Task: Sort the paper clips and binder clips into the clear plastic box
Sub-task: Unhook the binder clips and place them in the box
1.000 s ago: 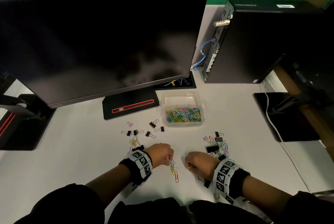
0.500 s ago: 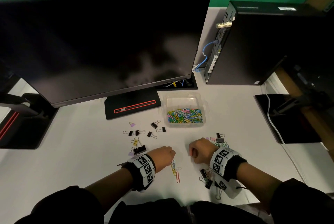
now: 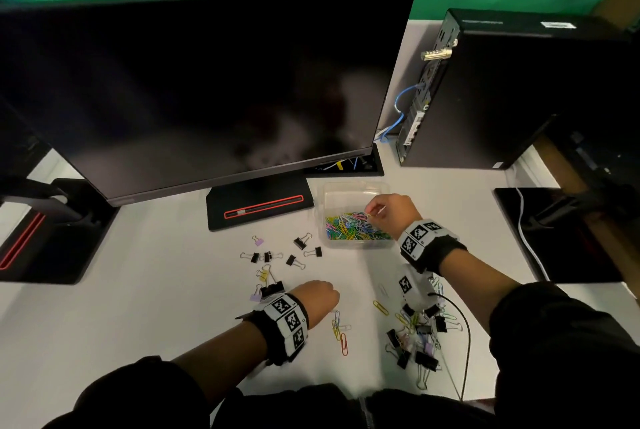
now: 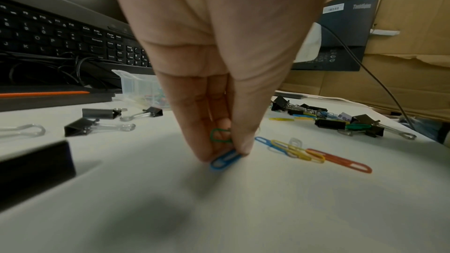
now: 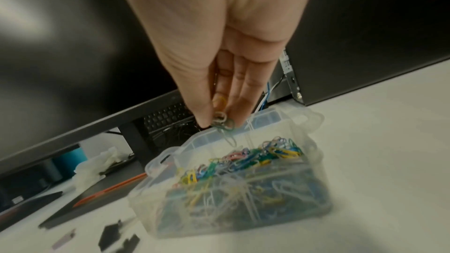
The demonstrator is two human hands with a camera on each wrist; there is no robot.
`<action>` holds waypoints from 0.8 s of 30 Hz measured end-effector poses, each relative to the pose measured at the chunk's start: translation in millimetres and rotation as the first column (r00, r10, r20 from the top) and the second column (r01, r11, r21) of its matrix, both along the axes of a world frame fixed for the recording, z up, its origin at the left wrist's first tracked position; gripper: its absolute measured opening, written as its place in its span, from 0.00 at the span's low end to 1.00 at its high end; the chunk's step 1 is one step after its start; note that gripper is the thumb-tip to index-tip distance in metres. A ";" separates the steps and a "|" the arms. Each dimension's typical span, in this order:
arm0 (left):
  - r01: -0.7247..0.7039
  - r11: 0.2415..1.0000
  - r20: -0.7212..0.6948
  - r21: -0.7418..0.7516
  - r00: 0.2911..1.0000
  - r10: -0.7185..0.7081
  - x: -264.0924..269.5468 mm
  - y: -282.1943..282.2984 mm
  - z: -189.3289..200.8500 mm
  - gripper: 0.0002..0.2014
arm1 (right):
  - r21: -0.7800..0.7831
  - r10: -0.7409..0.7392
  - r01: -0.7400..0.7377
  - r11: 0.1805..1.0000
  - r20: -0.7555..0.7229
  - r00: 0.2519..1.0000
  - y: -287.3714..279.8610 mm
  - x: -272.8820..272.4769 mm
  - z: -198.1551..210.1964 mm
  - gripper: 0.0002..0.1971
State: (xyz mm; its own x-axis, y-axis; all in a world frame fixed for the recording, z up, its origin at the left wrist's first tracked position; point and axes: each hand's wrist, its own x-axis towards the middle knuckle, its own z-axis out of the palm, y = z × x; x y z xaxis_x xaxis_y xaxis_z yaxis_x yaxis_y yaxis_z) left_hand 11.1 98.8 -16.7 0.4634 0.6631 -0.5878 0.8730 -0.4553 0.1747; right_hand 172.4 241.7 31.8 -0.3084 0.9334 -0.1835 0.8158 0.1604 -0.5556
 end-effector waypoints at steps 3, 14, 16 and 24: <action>-0.020 1.000 -0.002 0.005 1.000 0.020 0.8 -2.2 1.3 0.13 | -0.044 0.062 -0.058 0.997 0.102 0.993 -4.8 -3.3 -15.4 0.11; -0.036 0.995 -0.015 0.090 0.999 0.038 4.6 -9.2 8.1 0.17 | 0.070 0.288 -0.299 0.952 0.132 0.948 -47.4 7.9 -41.8 0.14; -0.036 0.996 -0.015 0.087 0.999 0.038 4.1 -9.0 7.2 0.16 | 0.116 0.261 -0.274 0.955 0.114 0.959 -53.6 12.0 -45.8 0.12; -0.143 0.990 0.011 -0.010 0.990 0.143 -1.5 3.4 5.1 0.12 | 0.205 0.208 -0.217 0.955 0.065 0.976 -75.4 31.1 -41.1 0.07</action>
State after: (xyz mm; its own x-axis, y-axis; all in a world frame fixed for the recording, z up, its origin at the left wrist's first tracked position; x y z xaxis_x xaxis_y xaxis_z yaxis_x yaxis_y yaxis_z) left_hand 9.6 102.2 -11.7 0.3713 0.7173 -0.5896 0.9268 -0.3245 0.1890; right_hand 203.5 166.3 -9.3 -0.4997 0.8662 -0.0083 0.7726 0.4413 -0.4564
